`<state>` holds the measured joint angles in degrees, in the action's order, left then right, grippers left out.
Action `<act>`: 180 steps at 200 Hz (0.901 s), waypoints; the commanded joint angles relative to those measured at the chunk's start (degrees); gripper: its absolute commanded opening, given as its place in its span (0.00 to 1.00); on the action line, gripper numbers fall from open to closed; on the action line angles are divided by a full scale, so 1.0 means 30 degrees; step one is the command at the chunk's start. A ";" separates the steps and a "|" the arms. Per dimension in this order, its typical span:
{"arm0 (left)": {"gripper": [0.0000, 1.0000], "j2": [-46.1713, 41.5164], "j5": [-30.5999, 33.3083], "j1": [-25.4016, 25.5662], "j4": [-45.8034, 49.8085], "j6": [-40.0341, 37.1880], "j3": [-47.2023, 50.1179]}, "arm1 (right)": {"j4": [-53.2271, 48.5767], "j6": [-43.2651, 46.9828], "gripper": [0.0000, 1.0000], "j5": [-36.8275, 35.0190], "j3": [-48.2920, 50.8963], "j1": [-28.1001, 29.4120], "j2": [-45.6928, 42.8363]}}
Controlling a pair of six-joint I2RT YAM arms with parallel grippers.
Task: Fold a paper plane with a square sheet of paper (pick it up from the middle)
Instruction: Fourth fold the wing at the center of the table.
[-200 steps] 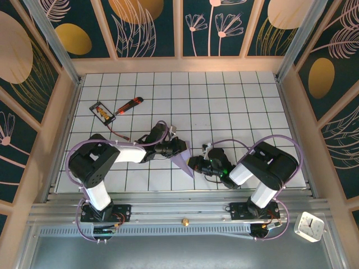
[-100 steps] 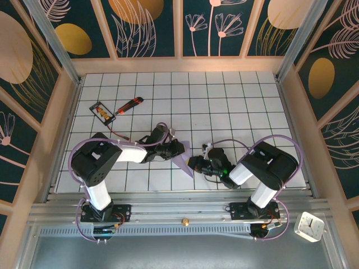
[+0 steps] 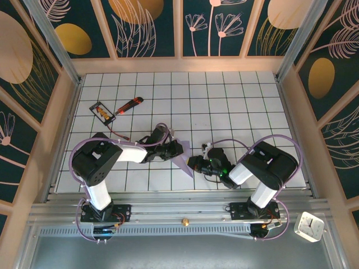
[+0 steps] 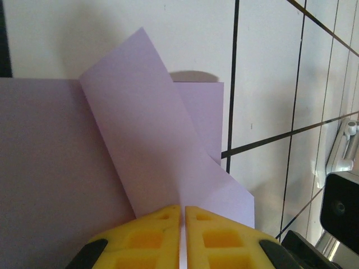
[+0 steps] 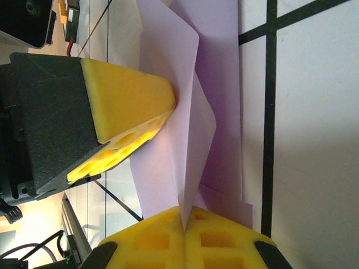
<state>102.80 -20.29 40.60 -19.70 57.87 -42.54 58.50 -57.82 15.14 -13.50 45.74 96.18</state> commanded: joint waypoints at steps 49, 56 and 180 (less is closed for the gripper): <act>0.11 0.0229 0.0849 -0.0377 0.0948 -0.0624 0.0557 | -0.2370 -0.0108 0.00 -0.0332 -0.0074 -0.0070 0.0830; 0.11 0.0285 0.0847 -0.0357 0.0952 -0.0622 0.0558 | -0.2377 -0.0089 0.00 -0.0329 -0.0086 -0.0071 0.0833; 0.08 0.0595 0.1371 -0.0358 0.1533 -0.0769 0.1090 | -0.2870 -0.0183 0.03 -0.0329 0.0101 -0.0040 0.0019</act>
<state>102.80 -19.03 40.12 -20.21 57.06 -41.34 57.89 -57.84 15.16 -13.67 45.74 95.98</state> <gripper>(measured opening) 0.082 0.057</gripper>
